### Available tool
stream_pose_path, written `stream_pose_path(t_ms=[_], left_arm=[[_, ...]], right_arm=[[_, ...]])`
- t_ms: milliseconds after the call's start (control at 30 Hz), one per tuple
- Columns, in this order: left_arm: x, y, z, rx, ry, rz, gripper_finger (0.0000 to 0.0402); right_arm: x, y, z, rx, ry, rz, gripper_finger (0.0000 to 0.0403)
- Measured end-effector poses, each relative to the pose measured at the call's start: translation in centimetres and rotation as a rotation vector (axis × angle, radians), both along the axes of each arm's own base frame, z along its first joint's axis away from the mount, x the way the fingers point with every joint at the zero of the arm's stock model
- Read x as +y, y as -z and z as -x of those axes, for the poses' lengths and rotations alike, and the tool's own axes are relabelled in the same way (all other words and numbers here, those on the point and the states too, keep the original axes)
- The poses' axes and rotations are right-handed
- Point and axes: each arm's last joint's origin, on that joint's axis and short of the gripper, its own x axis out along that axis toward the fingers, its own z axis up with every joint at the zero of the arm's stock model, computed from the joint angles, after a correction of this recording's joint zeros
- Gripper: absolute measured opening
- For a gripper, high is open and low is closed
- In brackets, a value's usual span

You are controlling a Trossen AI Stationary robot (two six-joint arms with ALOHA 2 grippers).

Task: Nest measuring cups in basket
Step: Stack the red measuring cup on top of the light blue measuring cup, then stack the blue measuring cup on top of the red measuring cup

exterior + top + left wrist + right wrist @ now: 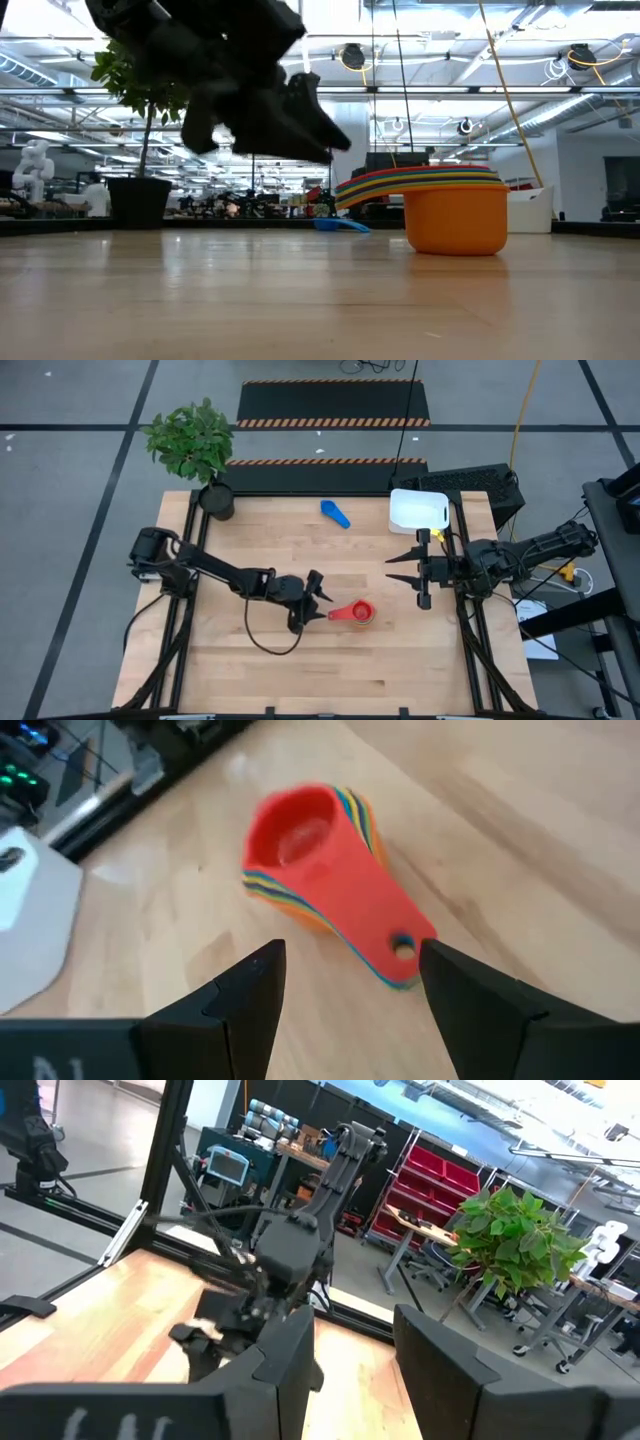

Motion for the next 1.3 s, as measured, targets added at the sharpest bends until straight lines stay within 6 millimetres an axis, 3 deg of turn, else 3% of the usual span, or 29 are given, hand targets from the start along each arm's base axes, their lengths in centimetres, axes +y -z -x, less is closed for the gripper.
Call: stream_pose_path(t_ms=[300, 733, 967, 1300], left_arm=[[0.3, -2.6, 1.4, 0.033, -0.060, 0.082, 0.0234], [1.9, -2.8, 1.4, -0.001, -0.299, -0.069, 0.0234], [4.4, -3.0, 1.3, -0.040, -0.561, -0.205, 0.0234], [8.9, -3.7, 1.1, -0.088, -0.713, -0.185, 0.0234]], right_arm=[[0.0, 0.0, 0.0, 0.000, 0.000, 0.000, 0.0132], [0.0, 0.0, 0.0, -0.001, 0.000, 0.000, 0.0132], [0.0, 0.0, 0.0, -0.001, 0.000, 0.018, 0.0132], [-0.3, 0.1, -0.1, 0.005, 0.117, -0.008, 0.0132]])
